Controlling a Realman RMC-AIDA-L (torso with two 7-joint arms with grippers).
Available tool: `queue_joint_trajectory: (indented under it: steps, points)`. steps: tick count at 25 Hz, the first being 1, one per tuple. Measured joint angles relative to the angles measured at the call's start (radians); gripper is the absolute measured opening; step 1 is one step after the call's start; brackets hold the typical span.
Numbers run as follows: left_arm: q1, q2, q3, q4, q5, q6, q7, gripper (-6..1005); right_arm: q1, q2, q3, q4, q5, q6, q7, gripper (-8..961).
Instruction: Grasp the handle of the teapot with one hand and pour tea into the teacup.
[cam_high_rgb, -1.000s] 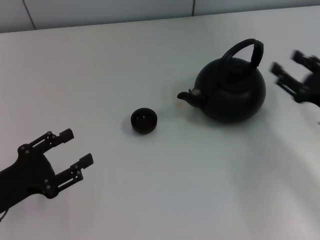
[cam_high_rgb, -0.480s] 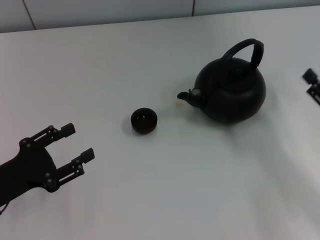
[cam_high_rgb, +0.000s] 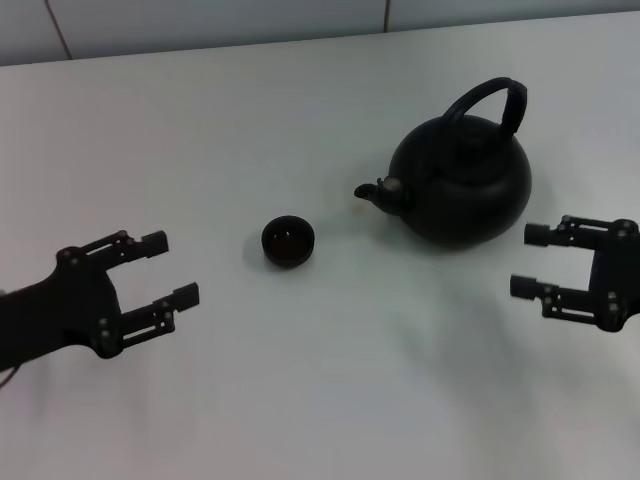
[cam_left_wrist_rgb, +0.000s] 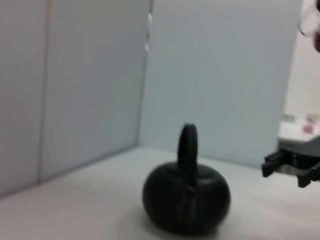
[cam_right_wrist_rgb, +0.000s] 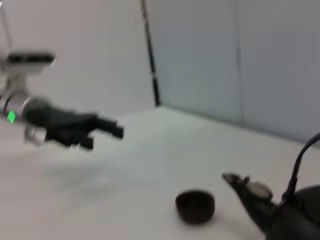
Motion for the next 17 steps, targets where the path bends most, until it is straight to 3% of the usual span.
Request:
queue_joint_trajectory:
  steps: [4, 5, 10, 17]
  points:
    - [-0.028, 0.008, 0.0, 0.039, 0.053, -0.001, -0.069, 716, 0.024, 0.0, 0.005, -0.057, -0.05, -0.005, 0.037, 661]
    - [-0.064, 0.027, 0.0, 0.081, 0.133, 0.001, -0.158, 716, 0.032, 0.0, 0.002, -0.088, -0.067, -0.005, 0.054, 661]
    - [-0.087, 0.051, -0.001, 0.092, 0.177, 0.012, -0.214, 715, 0.043, 0.003, -0.006, -0.124, -0.085, -0.006, 0.07, 661]
    - [-0.093, 0.044, 0.0, 0.129, 0.199, 0.036, -0.247, 715, 0.062, 0.002, -0.01, -0.13, -0.097, -0.005, 0.074, 661]
